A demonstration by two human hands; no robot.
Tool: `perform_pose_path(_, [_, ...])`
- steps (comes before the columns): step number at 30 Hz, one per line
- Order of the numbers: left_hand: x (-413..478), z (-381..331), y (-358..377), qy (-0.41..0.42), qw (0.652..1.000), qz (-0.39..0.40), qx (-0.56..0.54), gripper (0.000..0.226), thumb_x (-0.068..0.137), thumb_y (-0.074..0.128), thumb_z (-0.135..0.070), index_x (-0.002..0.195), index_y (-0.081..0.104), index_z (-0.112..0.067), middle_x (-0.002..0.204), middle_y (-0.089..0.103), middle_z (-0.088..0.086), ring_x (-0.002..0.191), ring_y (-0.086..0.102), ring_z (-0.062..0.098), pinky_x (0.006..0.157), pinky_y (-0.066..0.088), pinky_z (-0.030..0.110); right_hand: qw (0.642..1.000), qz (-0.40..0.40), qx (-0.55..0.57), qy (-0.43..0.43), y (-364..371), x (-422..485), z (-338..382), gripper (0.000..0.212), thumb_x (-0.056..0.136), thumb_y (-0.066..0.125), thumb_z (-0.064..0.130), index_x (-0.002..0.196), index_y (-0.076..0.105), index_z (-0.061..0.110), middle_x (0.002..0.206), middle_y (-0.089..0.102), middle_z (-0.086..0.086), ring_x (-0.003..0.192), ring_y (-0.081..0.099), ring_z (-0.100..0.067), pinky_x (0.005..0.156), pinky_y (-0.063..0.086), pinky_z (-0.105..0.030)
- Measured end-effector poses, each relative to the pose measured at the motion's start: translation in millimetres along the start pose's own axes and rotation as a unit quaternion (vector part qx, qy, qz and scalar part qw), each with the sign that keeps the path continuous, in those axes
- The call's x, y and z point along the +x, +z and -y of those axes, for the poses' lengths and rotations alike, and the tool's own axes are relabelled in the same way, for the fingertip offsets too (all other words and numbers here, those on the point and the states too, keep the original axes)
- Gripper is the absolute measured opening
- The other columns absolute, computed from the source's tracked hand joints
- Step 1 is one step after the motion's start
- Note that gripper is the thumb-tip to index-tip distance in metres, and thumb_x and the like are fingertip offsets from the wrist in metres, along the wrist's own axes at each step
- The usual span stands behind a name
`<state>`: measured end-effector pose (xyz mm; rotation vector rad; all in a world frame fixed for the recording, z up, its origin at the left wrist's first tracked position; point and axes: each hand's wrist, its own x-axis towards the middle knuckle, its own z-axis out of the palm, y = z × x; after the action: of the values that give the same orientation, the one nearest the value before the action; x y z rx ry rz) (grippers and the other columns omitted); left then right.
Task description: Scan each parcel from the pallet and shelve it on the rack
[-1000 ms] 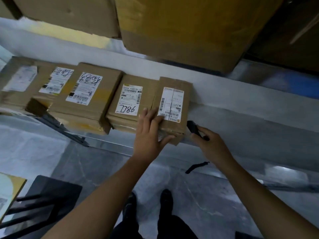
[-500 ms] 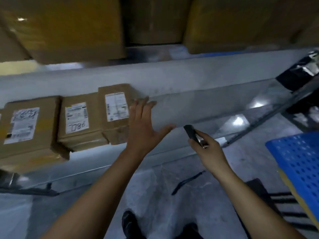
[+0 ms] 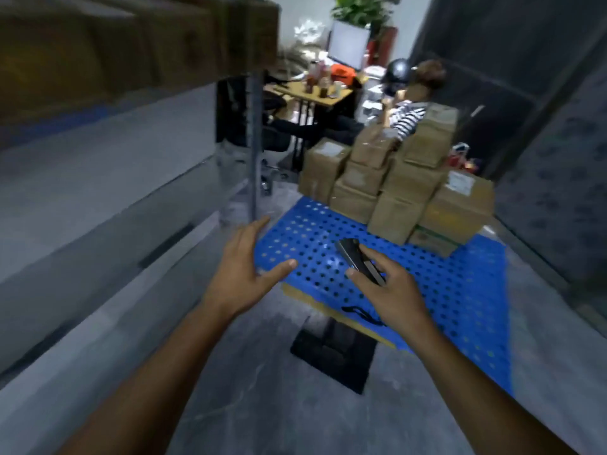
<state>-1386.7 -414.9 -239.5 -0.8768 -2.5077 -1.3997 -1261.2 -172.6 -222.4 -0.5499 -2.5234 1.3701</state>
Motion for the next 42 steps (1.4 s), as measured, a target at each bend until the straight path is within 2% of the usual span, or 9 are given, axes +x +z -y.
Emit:
perform_pose_path(3, [48, -22, 60, 0.028, 0.998, 0.055, -0.029, 0.093, 0.079, 0.062, -0.081, 0.152, 0.038, -0.028, 0.15, 0.044, -0.013, 0.139, 0.039, 0.003, 0.114, 0.034, 0.025, 0.998, -0.049, -0.011, 0.049, -68, 12, -30, 0.064, 0.087, 0.067, 0.057, 0.145, 0.043, 0.049, 0.133, 0.05, 0.023, 0.086, 0.061, 0.013, 0.06, 0.05, -0.014])
perform_pose_path(6, [92, -36, 107, 0.04, 0.992, 0.108, -0.044, 0.095, 0.076, 0.057, -0.088, 0.154, 0.03, -0.041, 0.158, 0.037, -0.014, 0.146, 0.036, 0.01, 0.116, 0.038, 0.039, 0.991, -0.089, -0.032, 0.091, -116, 31, -57, 0.064, 0.088, 0.066, 0.058, 0.146, 0.041, 0.05, 0.147, 0.047, 0.015, 0.103, 0.063, -0.005, 0.078, 0.053, -0.029])
perform_pose_path(10, [160, -42, 155, 0.044, 0.987, 0.138, -0.069, 0.094, 0.075, 0.058, -0.09, 0.153, 0.026, -0.049, 0.161, 0.03, -0.019, 0.142, 0.029, -0.002, 0.113, 0.034, 0.031, 0.983, -0.143, -0.022, 0.111, -153, 67, -83, 0.067, 0.083, 0.065, 0.063, 0.145, 0.041, 0.051, 0.146, 0.048, 0.014, 0.111, 0.061, -0.012, 0.09, 0.052, -0.036])
perform_pose_path(16, [301, -46, 226, 0.065, 0.982, 0.133, -0.121, 0.094, 0.078, 0.071, -0.073, 0.156, 0.03, -0.039, 0.162, 0.034, -0.013, 0.141, 0.033, 0.001, 0.109, 0.035, 0.032, 0.974, -0.202, -0.053, 0.09, -188, 158, -100, 0.048, 0.09, 0.066, 0.051, 0.133, 0.047, 0.058, 0.104, 0.054, 0.048, 0.086, 0.06, 0.013, 0.073, 0.048, -0.018])
perform_pose_path(24, [447, -71, 309, 0.076, 0.963, 0.165, -0.201, 0.111, 0.073, 0.085, -0.058, 0.159, 0.021, -0.029, 0.153, 0.033, -0.021, 0.129, 0.03, -0.015, 0.101, 0.032, 0.01, 0.946, -0.302, -0.088, 0.083, -227, 298, -91, 0.053, 0.084, 0.07, 0.057, 0.134, 0.057, 0.043, 0.094, 0.058, 0.043, 0.089, 0.055, 0.024, 0.07, 0.04, -0.009])
perform_pose_path(26, [464, -73, 324, 0.067, 0.955, 0.192, -0.219, 0.114, 0.072, 0.089, -0.053, 0.16, 0.02, -0.029, 0.155, 0.039, -0.017, 0.135, 0.043, -0.004, 0.109, 0.044, 0.025, 0.943, -0.309, -0.093, 0.087, -234, 324, -92, 0.053, 0.083, 0.069, 0.057, 0.133, 0.059, 0.04, 0.104, 0.065, 0.028, 0.093, 0.06, 0.012, 0.071, 0.041, -0.01])
perform_pose_path(35, [450, -85, 343, 0.042, 0.947, 0.172, -0.267, 0.099, 0.078, 0.089, -0.032, 0.156, 0.028, -0.028, 0.136, 0.058, -0.02, 0.122, 0.059, -0.004, 0.105, 0.053, 0.034, 0.959, -0.273, -0.05, 0.063, -230, 351, -98, 0.048, 0.09, 0.066, 0.052, 0.135, 0.059, 0.038, 0.092, 0.062, 0.037, 0.086, 0.057, 0.02, 0.065, 0.04, 0.001])
perform_pose_path(39, [387, -95, 308, 0.077, 0.954, 0.116, -0.267, 0.103, 0.079, 0.088, -0.038, 0.159, 0.024, -0.027, 0.14, 0.044, -0.042, 0.133, 0.048, -0.008, 0.106, 0.05, 0.024, 0.973, -0.228, -0.027, 0.031, -227, 292, -96, 0.049, 0.086, 0.062, 0.064, 0.133, 0.054, 0.053, 0.121, 0.062, 0.027, 0.108, 0.057, 0.01, 0.082, 0.045, -0.013])
perform_pose_path(42, [300, -86, 283, 0.068, 0.959, 0.072, -0.267, 0.097, 0.082, 0.087, -0.04, 0.159, 0.027, -0.031, 0.151, 0.04, -0.031, 0.14, 0.045, -0.001, 0.103, 0.048, 0.017, 0.99, -0.144, -0.001, -0.007, -208, 230, -108, 0.059, 0.087, 0.059, 0.068, 0.142, 0.044, 0.054, 0.137, 0.053, 0.025, 0.124, 0.051, 0.007, 0.097, 0.045, -0.022])
